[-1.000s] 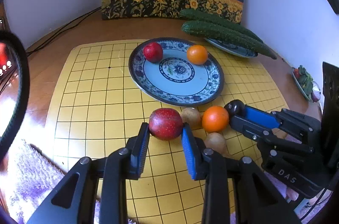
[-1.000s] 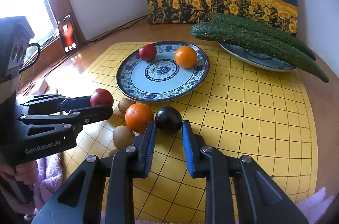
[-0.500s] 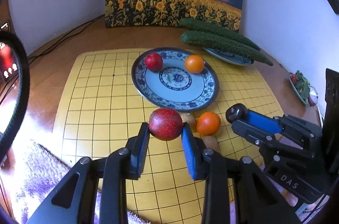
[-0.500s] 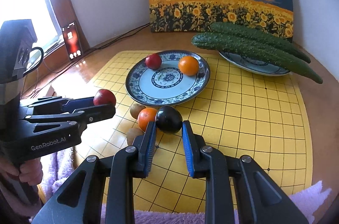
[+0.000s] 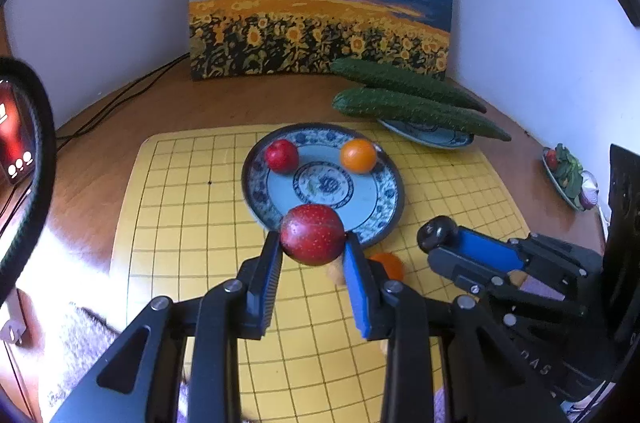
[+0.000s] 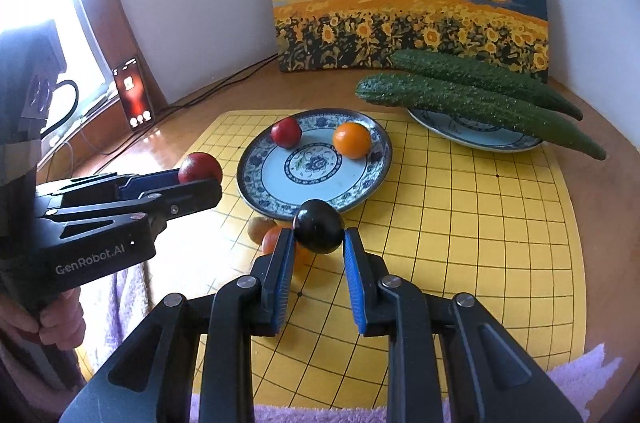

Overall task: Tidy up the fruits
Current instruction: 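Carry the red apple with the left tool while the right tool carries the plum to the plate, then open the left tool onto the plate while the right tool releases the plum beside it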

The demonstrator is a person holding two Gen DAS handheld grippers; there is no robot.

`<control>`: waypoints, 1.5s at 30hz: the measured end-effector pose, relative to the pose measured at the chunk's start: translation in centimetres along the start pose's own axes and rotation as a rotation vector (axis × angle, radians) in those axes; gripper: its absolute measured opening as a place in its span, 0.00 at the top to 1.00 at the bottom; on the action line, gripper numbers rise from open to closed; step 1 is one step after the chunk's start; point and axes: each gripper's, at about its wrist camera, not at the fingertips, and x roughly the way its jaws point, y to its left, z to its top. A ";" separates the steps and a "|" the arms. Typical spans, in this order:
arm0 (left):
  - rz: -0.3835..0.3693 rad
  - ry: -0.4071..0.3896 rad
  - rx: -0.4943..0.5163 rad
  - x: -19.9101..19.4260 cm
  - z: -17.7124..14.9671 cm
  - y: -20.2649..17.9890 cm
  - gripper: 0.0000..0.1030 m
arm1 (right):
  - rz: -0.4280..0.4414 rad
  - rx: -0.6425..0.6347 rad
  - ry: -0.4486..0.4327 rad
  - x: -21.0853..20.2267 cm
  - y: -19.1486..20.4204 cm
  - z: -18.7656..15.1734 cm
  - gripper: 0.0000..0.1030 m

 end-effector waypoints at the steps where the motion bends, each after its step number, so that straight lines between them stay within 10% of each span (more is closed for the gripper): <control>1: -0.001 -0.002 0.002 0.1 0.2 -0.1 0.69 | -0.001 -0.001 -0.001 0.0 0.0 0.2 0.75; 36: 0.025 0.078 -0.008 7.7 2.3 2.0 0.69 | -0.001 -0.004 0.056 6.1 -0.9 3.6 0.75; 45: 0.035 0.059 0.009 6.6 2.4 1.7 0.51 | -0.004 0.015 0.042 5.2 -1.1 3.3 0.68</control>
